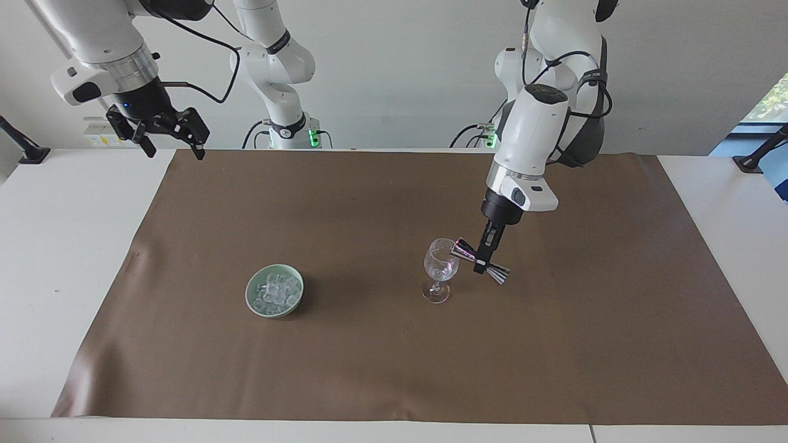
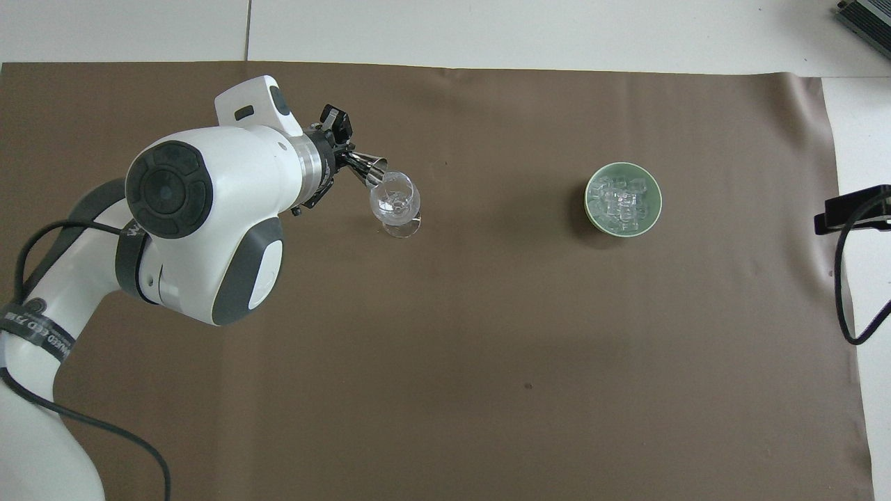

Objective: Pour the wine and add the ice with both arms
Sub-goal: 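Tilt the jigger over the glass with the left gripper to pour, then turn the jigger upright and move it back from the glass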

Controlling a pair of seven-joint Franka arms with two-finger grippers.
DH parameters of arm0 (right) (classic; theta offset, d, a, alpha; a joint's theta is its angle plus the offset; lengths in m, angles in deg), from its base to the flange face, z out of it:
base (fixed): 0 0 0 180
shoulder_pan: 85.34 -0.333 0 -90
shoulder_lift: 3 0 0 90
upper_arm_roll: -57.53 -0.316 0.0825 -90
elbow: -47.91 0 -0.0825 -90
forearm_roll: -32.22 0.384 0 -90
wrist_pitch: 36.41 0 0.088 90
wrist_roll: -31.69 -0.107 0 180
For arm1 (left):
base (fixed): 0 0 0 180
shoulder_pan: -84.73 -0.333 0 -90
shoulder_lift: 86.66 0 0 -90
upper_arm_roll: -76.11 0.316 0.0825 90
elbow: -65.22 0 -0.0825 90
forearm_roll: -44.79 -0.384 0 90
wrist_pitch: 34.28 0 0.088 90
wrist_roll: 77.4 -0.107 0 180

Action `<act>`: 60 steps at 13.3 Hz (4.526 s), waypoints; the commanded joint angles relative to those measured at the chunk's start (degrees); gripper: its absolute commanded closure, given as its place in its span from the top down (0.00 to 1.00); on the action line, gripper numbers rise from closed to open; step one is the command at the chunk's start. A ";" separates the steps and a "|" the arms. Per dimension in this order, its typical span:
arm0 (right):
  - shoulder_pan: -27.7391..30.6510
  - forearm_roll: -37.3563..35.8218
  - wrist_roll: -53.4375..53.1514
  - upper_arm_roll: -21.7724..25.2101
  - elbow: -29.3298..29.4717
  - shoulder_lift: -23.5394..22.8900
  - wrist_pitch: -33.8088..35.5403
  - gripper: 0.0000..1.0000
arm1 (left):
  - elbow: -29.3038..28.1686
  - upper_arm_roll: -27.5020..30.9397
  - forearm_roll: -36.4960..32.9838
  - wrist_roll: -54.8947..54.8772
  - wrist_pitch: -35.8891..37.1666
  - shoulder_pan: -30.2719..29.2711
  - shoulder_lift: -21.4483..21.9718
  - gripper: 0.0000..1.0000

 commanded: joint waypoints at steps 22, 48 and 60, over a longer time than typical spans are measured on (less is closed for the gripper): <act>0.11 0.97 -0.95 -0.12 -0.98 0.94 0.04 1.00 | 0.10 1.09 -8.97 2.18 -0.05 2.36 0.80 0.00; 0.11 0.97 -0.95 -0.12 -0.89 0.94 0.04 1.00 | -1.22 0.91 -16.36 5.96 -1.11 3.68 0.98 0.00; 0.11 0.97 -0.95 -0.12 -0.98 0.94 0.04 1.00 | -0.70 0.65 -11.28 7.72 3.11 2.80 1.94 0.00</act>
